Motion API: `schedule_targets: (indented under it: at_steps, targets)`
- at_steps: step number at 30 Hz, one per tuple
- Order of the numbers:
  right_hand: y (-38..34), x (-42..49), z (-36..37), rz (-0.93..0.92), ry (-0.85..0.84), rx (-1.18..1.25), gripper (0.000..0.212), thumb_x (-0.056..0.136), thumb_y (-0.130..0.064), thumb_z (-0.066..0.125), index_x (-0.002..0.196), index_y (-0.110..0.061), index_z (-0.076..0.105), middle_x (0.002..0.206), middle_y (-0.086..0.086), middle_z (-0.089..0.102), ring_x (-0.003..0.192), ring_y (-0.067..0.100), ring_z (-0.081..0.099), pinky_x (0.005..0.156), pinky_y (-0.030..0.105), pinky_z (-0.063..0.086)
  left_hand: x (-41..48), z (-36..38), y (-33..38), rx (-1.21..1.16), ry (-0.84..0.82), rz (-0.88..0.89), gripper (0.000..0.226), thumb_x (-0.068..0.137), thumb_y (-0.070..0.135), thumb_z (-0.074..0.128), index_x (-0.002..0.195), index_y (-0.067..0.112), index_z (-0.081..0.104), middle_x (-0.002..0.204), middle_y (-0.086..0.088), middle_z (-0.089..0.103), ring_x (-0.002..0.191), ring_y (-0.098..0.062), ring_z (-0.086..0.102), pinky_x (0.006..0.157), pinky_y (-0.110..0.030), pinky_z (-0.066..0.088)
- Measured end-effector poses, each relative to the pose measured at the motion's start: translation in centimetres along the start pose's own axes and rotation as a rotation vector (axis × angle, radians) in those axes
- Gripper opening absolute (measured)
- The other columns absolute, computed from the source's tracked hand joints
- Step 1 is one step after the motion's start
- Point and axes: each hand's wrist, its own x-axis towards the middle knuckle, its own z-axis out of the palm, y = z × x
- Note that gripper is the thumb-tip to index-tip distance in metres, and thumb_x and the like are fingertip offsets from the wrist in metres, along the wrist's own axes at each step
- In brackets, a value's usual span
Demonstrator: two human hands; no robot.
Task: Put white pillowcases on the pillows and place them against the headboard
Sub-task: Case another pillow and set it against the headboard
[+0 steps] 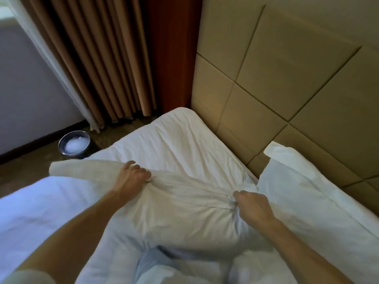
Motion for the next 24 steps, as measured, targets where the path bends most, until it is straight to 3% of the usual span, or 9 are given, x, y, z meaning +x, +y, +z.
schedule_targets:
  at_steps: [4,9,11,16,21,24]
  targets:
    - [0.9,3.4,-3.4,0.202,0.102,0.093,0.012,0.098,-0.027,0.049,0.1,-0.028,0.061,0.093,-0.006,0.069,0.082,0.017,0.066,0.07,0.029,0.049,8.1,-1.5,-4.7,-0.049,0.082,0.078,0.009,0.084,0.022,0.068,0.083,0.029,0.072,0.072,0.007,0.07,0.075,-0.018,0.066,0.098,-0.044,0.039]
    - [1.9,5.4,-7.0,0.355,0.136,0.192,0.017,0.095,-0.034,0.057,0.079,-0.028,0.061,0.069,-0.006,0.059,0.07,0.019,0.059,0.06,0.029,0.044,16.6,-4.7,-7.4,-0.138,0.203,0.174,0.024,0.082,0.026,0.046,0.078,0.026,0.069,0.071,0.006,0.07,0.072,-0.022,0.067,0.09,-0.042,0.042]
    - [1.6,6.3,-8.4,0.403,0.139,0.209,0.022,0.094,-0.031,0.057,0.073,-0.025,0.057,0.066,-0.006,0.054,0.072,0.023,0.06,0.059,0.03,0.039,19.5,-5.4,-8.8,-0.127,0.213,0.222,0.018,0.078,0.022,0.051,0.078,0.026,0.068,0.072,0.006,0.071,0.073,-0.021,0.067,0.09,-0.04,0.041]
    - [1.9,9.1,-10.4,0.519,0.233,0.22,0.016,0.092,-0.028,0.055,0.083,-0.022,0.066,0.081,0.001,0.067,0.083,0.028,0.063,0.063,0.032,0.04,28.4,-8.5,-9.2,-0.089,0.23,0.266,0.029,0.078,0.028,0.045,0.087,0.026,0.072,0.081,0.001,0.074,0.08,-0.025,0.067,0.091,-0.04,0.036]
    - [4.8,12.8,-11.3,0.61,0.303,0.246,0.028,0.092,-0.023,0.054,0.064,-0.019,0.053,0.064,0.0,0.056,0.069,0.027,0.055,0.057,0.032,0.037,36.5,-8.6,-6.3,-0.039,0.264,0.177,0.019,0.089,0.019,0.057,0.093,0.027,0.074,0.087,0.0,0.073,0.089,-0.026,0.061,0.094,-0.041,0.035]
    - [6.3,14.9,-9.4,0.652,0.261,0.174,0.022,0.094,-0.022,0.056,0.072,-0.02,0.058,0.068,-0.001,0.058,0.065,0.023,0.052,0.057,0.03,0.038,37.7,-6.5,-3.1,-0.121,0.227,0.091,0.022,0.091,0.019,0.057,0.101,0.031,0.073,0.096,-0.001,0.071,0.094,-0.026,0.061,0.097,-0.041,0.038]
